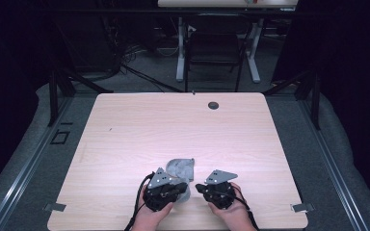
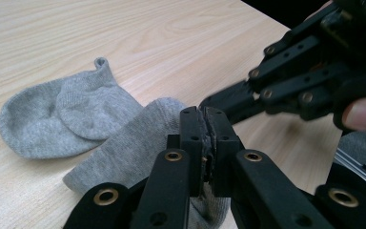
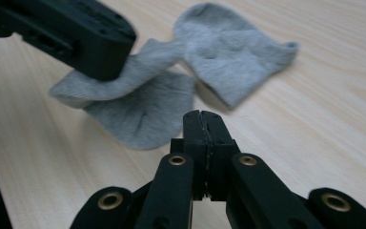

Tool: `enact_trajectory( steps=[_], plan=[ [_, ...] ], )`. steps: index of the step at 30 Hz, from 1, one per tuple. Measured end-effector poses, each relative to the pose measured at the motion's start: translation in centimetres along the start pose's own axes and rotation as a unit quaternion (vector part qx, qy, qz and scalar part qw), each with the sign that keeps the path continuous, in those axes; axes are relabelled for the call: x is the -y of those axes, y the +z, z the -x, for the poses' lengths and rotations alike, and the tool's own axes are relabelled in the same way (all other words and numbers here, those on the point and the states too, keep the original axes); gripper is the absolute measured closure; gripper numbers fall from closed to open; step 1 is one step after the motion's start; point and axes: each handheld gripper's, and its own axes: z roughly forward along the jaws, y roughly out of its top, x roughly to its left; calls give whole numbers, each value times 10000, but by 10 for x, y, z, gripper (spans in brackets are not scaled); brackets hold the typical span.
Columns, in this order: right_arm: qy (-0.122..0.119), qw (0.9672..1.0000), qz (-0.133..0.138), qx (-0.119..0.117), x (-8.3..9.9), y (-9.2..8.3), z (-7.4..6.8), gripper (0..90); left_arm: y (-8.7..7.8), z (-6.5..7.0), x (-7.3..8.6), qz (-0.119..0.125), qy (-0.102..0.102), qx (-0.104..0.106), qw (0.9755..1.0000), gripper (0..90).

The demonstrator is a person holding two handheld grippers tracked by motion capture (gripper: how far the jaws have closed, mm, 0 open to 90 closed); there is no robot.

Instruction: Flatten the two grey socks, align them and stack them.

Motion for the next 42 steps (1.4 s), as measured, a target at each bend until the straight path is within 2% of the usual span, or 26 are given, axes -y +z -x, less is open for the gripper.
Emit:
enact_trajectory(
  steps=[3, 4, 12, 15, 19, 24, 31, 38, 42],
  plan=[
    [-40, 9999, -65, -138, -1, 6, -6, 898, 0, 0, 0, 16, 15, 25, 10000, 875],
    [-157, 9996, -138, -201, -1, 13, -10, 899, 0, 0, 1, 29, 15, 35, 10000, 875],
    [-266, 9989, -224, -311, 0, 28, -16, 898, 0, 1, 1, 39, 49, 71, 10000, 875],
    [-320, 9989, -217, -282, 0, 31, -18, 898, -1, 1, 0, 34, 60, 81, 9999, 875],
    [-356, 9985, -344, -254, 2, 33, -19, 898, -4, -2, 0, 82, 43, 42, 9999, 875],
    [-326, 9987, -294, -242, 3, 34, -19, 899, -9, -7, 1, 72, 15, -8, 10000, 875],
    [-282, 9989, -353, -126, 4, 31, -20, 899, -19, -13, 4, -31, 132, -190, 9997, 874],
    [-186, 9991, -378, -17, 6, 28, -19, 899, -36, -28, 9, -71, 65, -336, 9994, 872],
    [-157, 9991, -389, 12, 6, 27, -19, 900, -41, -32, 13, -96, -10, -377, 9992, 871]
  ],
)
